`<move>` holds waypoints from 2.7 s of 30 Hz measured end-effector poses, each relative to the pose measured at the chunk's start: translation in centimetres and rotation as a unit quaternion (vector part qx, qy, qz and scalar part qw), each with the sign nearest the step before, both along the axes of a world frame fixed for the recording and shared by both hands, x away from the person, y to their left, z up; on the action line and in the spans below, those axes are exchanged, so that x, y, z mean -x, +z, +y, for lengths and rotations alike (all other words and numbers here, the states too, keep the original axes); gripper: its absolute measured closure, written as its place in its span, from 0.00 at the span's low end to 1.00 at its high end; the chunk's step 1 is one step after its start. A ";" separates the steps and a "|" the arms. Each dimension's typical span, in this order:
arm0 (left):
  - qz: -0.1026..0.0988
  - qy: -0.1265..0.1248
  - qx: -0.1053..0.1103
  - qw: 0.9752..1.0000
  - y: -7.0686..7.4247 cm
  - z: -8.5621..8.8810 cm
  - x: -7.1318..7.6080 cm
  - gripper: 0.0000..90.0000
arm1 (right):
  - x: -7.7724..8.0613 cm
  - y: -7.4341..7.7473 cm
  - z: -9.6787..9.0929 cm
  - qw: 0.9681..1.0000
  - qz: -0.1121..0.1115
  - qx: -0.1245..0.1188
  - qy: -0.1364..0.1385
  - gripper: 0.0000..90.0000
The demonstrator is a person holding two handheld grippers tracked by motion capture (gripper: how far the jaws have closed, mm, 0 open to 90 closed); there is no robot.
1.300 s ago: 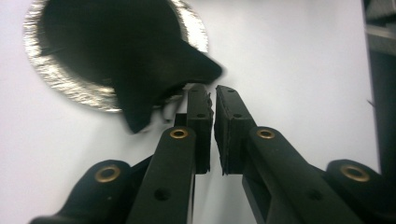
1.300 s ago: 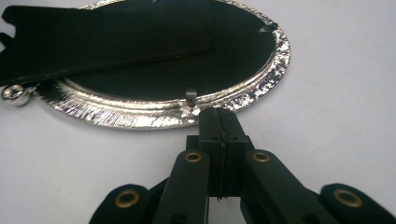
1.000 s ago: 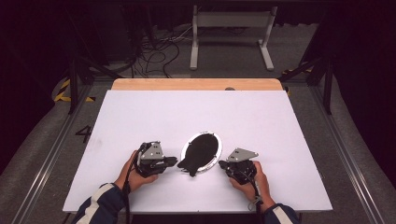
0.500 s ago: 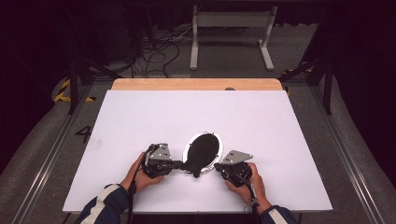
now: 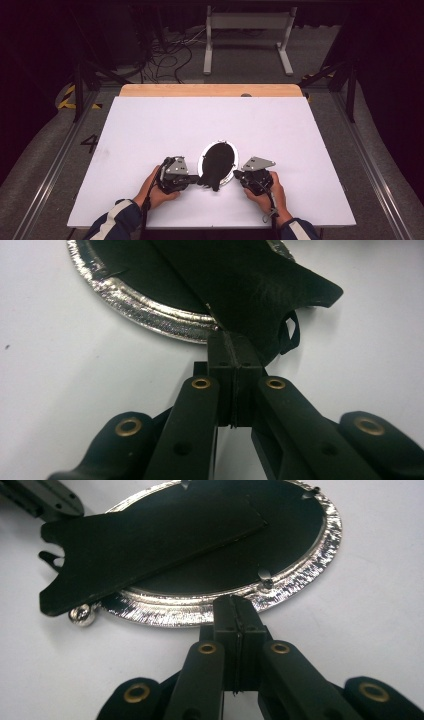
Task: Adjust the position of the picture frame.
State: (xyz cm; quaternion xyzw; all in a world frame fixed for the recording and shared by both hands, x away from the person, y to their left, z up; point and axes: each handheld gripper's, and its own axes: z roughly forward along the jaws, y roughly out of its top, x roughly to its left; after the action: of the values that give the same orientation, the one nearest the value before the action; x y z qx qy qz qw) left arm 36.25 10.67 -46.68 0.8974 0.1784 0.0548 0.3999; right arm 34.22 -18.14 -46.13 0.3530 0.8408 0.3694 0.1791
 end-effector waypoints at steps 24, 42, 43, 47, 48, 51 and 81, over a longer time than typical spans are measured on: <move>-0.012 0.001 -0.002 1.000 0.1 -2.1 0.5 1.00 | -1.6 0.0 0.0 0.999 -0.022 0.023 -0.033 1.00; -0.013 -0.009 -0.002 1.000 0.1 -2.2 0.3 0.97 | -1.9 -0.1 -0.3 0.999 -0.025 0.020 -0.033 1.00; -0.008 -0.009 -0.001 1.000 0.1 -2.1 0.2 0.94 | -1.9 -0.1 -0.3 0.999 -0.027 0.019 -0.035 1.00; -0.020 -0.001 -0.010 1.000 0.0 -1.8 0.0 0.74 | -1.8 -0.1 -0.3 0.999 -0.029 0.020 -0.035 0.99; -0.023 0.007 -0.013 1.000 0.0 -1.8 0.0 0.68 | -1.8 -0.1 -0.3 0.999 -0.029 0.021 -0.037 0.98; -0.025 0.012 -0.014 1.000 0.0 -1.7 -0.1 0.64 | -1.8 -0.1 -0.3 0.999 -0.029 0.022 -0.038 0.97; -0.047 0.141 0.008 0.989 0.7 12.9 4.1 0.22 | 0.7 1.9 -5.2 1.000 -0.008 -0.022 -0.016 0.61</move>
State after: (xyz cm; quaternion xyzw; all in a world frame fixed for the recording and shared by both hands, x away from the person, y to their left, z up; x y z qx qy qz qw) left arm 32.14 23.55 -45.97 0.8564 0.2850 0.1513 0.4030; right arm 33.55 -23.32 -44.26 0.3675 0.8251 0.3875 0.1843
